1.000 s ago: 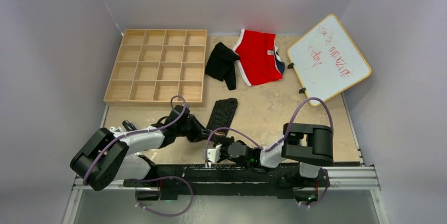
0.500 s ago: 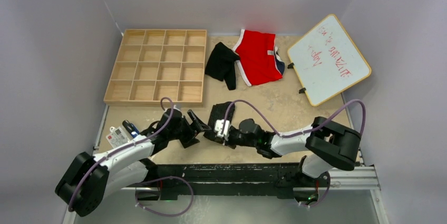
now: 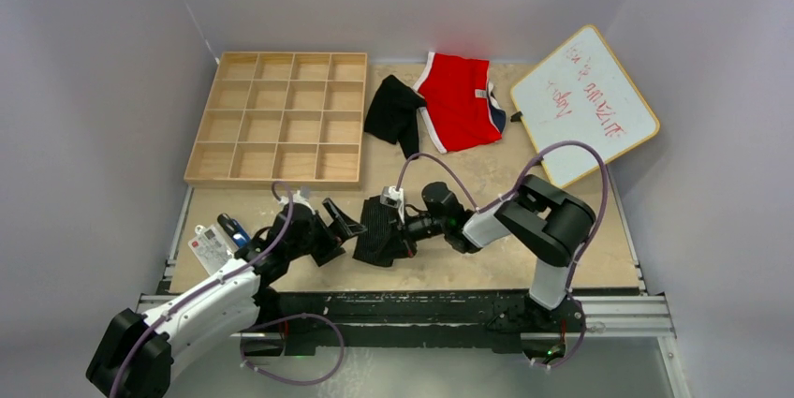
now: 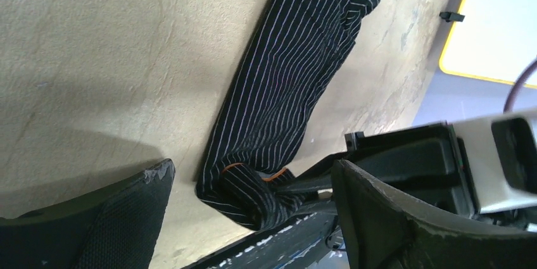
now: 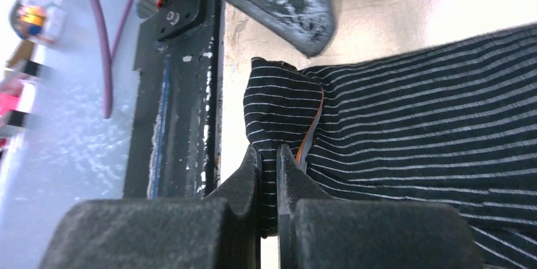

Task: Roll the underwear
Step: Roll the underwear to the center of the board.

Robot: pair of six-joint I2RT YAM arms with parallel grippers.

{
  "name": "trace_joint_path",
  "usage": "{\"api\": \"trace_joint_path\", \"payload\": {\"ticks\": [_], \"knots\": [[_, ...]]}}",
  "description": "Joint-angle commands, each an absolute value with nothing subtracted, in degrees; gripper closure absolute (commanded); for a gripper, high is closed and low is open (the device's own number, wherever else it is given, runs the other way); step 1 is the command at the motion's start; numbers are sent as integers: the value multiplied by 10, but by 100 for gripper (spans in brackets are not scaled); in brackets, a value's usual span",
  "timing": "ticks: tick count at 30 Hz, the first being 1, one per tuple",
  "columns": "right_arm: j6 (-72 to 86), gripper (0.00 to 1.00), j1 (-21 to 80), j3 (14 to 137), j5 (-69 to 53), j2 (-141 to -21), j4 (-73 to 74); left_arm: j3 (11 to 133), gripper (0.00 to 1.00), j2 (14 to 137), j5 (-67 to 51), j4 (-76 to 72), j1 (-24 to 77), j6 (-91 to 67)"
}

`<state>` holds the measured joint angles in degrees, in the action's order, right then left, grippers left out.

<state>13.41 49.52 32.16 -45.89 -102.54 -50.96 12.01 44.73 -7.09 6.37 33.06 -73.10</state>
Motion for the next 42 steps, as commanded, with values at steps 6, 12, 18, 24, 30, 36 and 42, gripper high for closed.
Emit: {"api": "trace_joint_path", "payload": {"ticks": [6,12,18,24,30,36,42], "knots": [[391,90,432,319,-582,-1143,-645,100,6,443,-105,28,328,-640],[395,89,426,357,-562,-1156,-538,61,6,446,-143,-36,328,-658],[349,89,426,402,-532,-1148,-379,33,12,449,-159,-69,328,-679],[338,88,425,431,-525,-1159,-309,19,25,486,-152,-45,330,-714],[352,88,415,442,-519,-1176,-292,39,23,465,-119,65,331,-716],[373,87,406,441,-519,-1182,-302,41,23,461,-110,103,335,-725],[394,86,403,449,-522,-1192,-308,36,35,526,-100,28,353,-745]]}}
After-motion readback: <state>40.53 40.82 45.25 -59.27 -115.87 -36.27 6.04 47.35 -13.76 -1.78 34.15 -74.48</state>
